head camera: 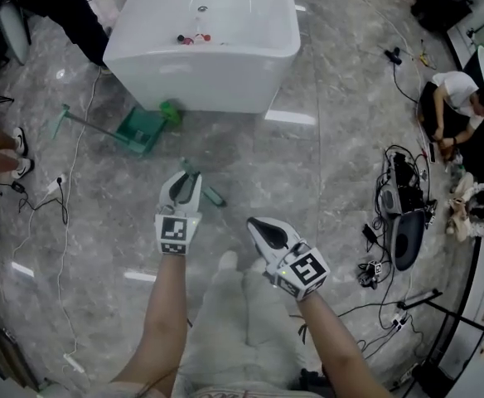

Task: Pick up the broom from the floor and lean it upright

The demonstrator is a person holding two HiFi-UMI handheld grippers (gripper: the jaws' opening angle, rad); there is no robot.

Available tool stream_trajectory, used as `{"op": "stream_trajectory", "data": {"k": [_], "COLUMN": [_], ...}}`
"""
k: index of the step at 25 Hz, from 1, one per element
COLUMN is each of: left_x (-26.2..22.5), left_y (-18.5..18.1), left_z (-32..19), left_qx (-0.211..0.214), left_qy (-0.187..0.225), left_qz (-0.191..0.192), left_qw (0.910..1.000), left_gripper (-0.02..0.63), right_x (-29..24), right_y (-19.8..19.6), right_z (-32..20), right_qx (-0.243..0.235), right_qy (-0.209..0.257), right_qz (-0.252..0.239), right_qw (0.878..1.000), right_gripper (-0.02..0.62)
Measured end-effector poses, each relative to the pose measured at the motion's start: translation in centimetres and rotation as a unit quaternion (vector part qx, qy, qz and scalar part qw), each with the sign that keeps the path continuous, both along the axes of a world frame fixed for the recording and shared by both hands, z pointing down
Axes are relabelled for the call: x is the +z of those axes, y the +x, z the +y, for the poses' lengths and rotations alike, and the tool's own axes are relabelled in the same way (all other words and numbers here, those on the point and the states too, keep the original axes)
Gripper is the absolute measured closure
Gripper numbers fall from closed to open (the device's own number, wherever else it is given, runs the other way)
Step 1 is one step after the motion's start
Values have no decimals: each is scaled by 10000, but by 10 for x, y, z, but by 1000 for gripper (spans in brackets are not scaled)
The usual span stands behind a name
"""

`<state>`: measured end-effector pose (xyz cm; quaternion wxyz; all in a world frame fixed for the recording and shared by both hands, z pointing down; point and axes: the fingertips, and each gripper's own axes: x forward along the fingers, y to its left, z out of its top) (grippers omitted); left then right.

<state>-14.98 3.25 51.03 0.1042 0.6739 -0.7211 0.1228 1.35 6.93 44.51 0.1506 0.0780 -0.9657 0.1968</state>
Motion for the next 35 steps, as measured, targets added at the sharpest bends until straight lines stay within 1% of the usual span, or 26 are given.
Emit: {"op": "stream_trajectory", "data": {"k": [3,8,10,12,14,20,25,29,32,35], "left_x": [-25,-62,-69,-71,-73,-75,-69,-58,-45,-31], "left_y": [-13,-36,-45,-52,-57,-72,-89,-111,-128,-136], "left_z": [4,2,-1,-6,-14,-53,-94,-120,-133,-147], "left_qx": [-544,-1127,-1368,-1557,-1656,-1992,-2326,-2688,-2976,-3085], "left_qy": [55,111,108,31,-42,-157,-230,-164,-102,-85], "left_qz": [91,92,90,98,66,-112,-215,-184,-59,26], "left_qw": [9985,9935,9905,9877,9862,9798,9721,9629,9546,9512], "left_gripper": [532,532,534,534,534,534,532,532,532,532], "right_x": [-24,-57,-62,-63,-62,-63,-53,-40,-33,-29], "right_y": [-4,-13,-16,-22,-31,-58,-75,-88,-95,-100], "right_z": [-8,-37,-47,-54,-62,-100,-150,-193,-221,-241], "right_qx": [161,595,662,592,443,6,-335,-605,-604,-511], "right_qy": [72,174,168,161,184,173,118,302,371,307], "right_qz": [-41,-294,-362,-362,-336,-352,-288,-200,-164,-223], "right_qw": [9998,9976,9970,9975,9983,9992,9990,9975,9973,9980], "right_gripper": [594,594,594,594,594,594,594,594,594,594]}}
